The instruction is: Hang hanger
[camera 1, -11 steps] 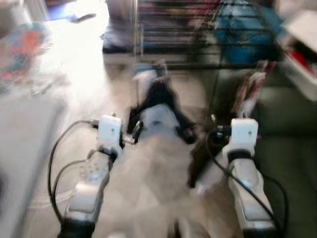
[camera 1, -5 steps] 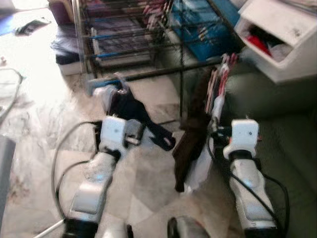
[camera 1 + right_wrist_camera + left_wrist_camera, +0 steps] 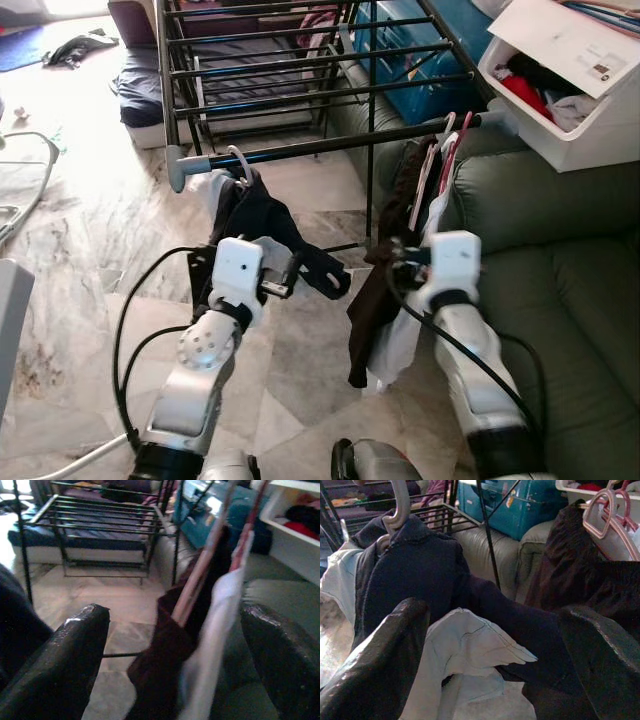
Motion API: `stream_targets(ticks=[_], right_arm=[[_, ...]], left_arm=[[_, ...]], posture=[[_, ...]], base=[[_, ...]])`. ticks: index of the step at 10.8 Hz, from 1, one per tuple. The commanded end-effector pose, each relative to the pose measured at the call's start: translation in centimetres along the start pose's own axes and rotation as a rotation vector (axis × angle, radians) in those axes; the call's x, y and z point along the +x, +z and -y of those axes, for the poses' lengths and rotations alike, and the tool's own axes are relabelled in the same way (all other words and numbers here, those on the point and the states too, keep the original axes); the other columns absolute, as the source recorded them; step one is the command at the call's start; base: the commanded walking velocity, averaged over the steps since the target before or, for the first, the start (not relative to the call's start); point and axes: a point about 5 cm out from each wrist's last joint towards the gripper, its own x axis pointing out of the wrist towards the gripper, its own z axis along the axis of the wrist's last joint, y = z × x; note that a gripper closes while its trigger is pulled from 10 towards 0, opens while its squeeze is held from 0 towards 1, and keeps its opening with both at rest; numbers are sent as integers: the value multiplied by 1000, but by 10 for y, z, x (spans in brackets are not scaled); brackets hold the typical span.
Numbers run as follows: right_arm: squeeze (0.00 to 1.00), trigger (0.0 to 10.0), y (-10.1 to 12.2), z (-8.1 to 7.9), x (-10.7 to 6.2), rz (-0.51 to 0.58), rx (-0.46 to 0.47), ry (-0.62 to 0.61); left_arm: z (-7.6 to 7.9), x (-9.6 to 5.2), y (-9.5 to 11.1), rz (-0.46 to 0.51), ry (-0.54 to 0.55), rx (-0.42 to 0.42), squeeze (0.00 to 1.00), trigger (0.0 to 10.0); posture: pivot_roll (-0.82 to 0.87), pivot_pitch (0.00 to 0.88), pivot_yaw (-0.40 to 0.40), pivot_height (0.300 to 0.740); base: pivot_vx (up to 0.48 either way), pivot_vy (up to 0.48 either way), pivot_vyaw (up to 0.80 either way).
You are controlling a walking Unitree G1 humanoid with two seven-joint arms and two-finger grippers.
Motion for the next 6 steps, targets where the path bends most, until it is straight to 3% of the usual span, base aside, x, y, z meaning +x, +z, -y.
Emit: stream_targets(ticks=[1,6], right_arm=[[0,10000,-3,-3,3,-12,-14,24],[0,10000,-6,-1,40,-91,-50,-20]], left_arm=[[0,-3,1,-4,3,10,0,10000],[0,-8,-2,-34,-9,27,0,10000]], posture=[[-51,121,-17,740],[-25,152,-12,740]], base=[[0,0,0],[0,0,0]])
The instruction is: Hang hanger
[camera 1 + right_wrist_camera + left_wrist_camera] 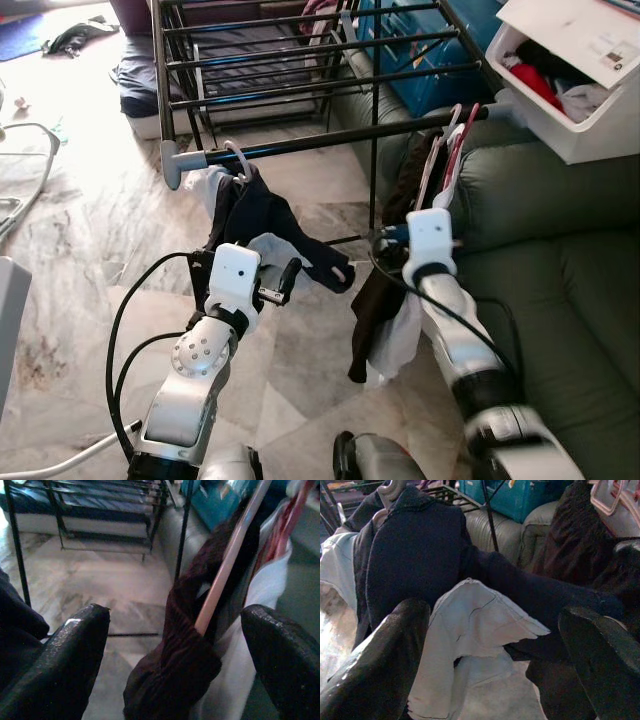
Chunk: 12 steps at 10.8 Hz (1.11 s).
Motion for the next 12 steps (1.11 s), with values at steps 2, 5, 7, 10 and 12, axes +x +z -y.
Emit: stream_targets(ticks=[2,5,7,10,12], right_arm=[[0,9765,-5,5,8,-57,49,-41],[0,10000,-1,23,20,-91,72,-109],[0,0,2,32,26,-115,123,-138],[0,0,-3,32,28,-142,128,-125],[0,0,-9,34,25,-133,96,-61]], left_arm=[[0,-1,2,-4,-8,18,0,10000],[1,-3,1,-15,-12,19,0,10000],[3,0,1,-23,-19,21,0,10000],[4,1,0,-36,-20,29,0,10000],[6,3,0,-37,-15,27,0,10000]], posture=[[-15,155,-12,740],[-6,154,-10,740],[-9,151,-7,740],[-15,144,-8,740],[-19,138,-14,740]], base=[[0,0,0],[0,0,0],[0,0,0],[0,0,0],[0,0,0]])
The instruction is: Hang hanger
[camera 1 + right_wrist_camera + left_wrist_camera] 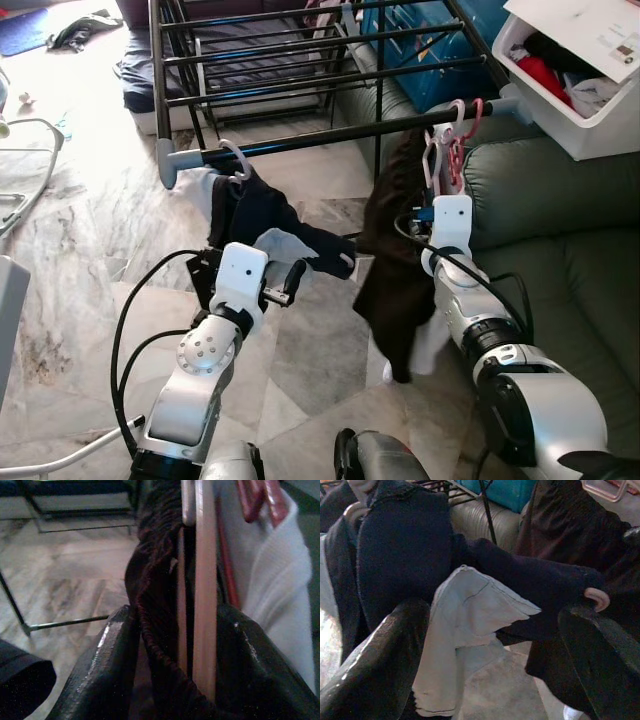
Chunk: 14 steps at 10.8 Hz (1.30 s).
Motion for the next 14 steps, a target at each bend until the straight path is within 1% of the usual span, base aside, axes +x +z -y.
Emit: stream_targets(ticks=[1,3,5,7,8,9,10,11,12,13,14], right_arm=[[0,0,-4,1,-1,1,-36,34],[0,0,-1,3,-4,60,-119,108],[0,0,-2,5,-8,116,-221,193],[0,0,-7,8,-12,126,-232,215],[0,0,-6,8,-13,138,-230,234],[0,0,-3,3,-15,167,-235,284],[0,0,-3,4,-15,175,-279,291],[0,0,-5,8,-15,154,-287,269],[0,3647,-7,12,-14,137,-302,244],[0,10000,-8,14,-15,133,-295,238],[451,10000,-7,14,-16,157,-253,239]], left_arm=[[-1,1,-2,-14,9,8,0,10000],[-1,2,-2,-14,13,8,0,10000],[0,3,-3,-17,16,5,0,10000],[1,4,-3,-16,16,2,0,10000],[1,4,-3,-16,17,0,0,10000],[1,4,-3,-16,19,0,0,10000],[0,4,-3,-18,23,-1,0,10000],[1,5,-3,-11,21,-11,0,10000],[3,5,-2,-2,10,-24,0,10000],[4,4,-3,-7,3,-37,0,10000],[3,3,-2,-1,-2,-48,0,10000]], posture=[[-26,136,-16,740],[-29,136,-16,740],[-37,136,-15,740],[-52,137,-14,740],[-52,138,-15,740],[-52,137,-16,740],[-52,137,-17,740],[-52,135,-20,740],[-52,135,-20,740],[-50,132,-19,740],[-49,128,-17,740]], base=[[0,0,0],[0,0,0],[0,0,0],[0,0,0],[0,0,0],[0,0,0],[0,0,0],[0,0,0],[0,0,0],[0,0,0],[0,0,0]])
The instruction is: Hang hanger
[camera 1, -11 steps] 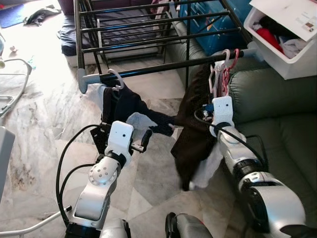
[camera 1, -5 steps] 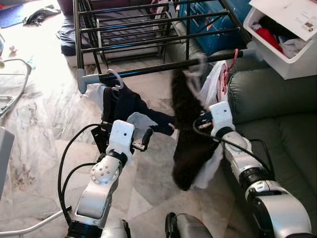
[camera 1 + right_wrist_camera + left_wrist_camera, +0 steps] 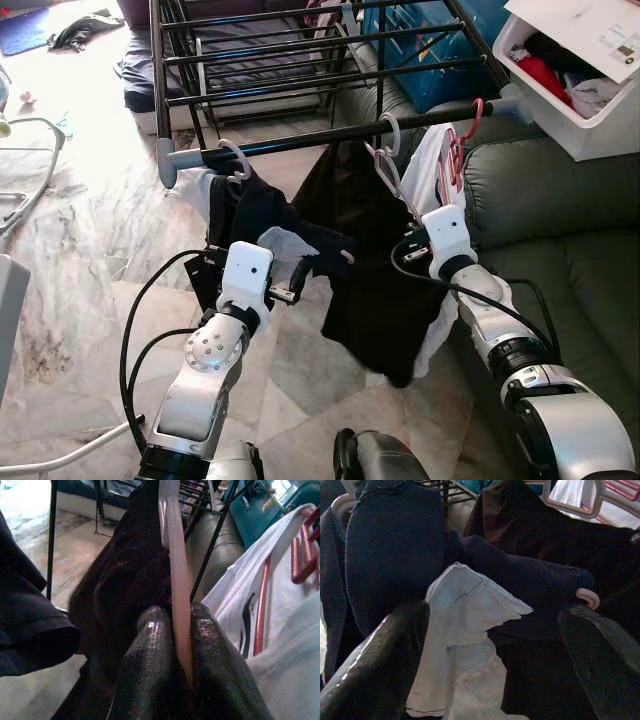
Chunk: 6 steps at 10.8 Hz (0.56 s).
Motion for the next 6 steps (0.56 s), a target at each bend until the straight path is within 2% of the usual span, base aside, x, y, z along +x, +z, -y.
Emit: stream_targets(ticks=[1,6], right_arm=[[1000,10000,-2,1,-2,7,20,-6],[1000,10000,8,1,6,12,34,-15]], left_arm=[[-3,-2,-2,-8,6,2,0,10000],[-2,-4,0,24,-16,-3,0,10000]], posture=[[-49,128,-17,740],[-44,121,-18,740]], base=[[0,0,0],[0,0,0]])
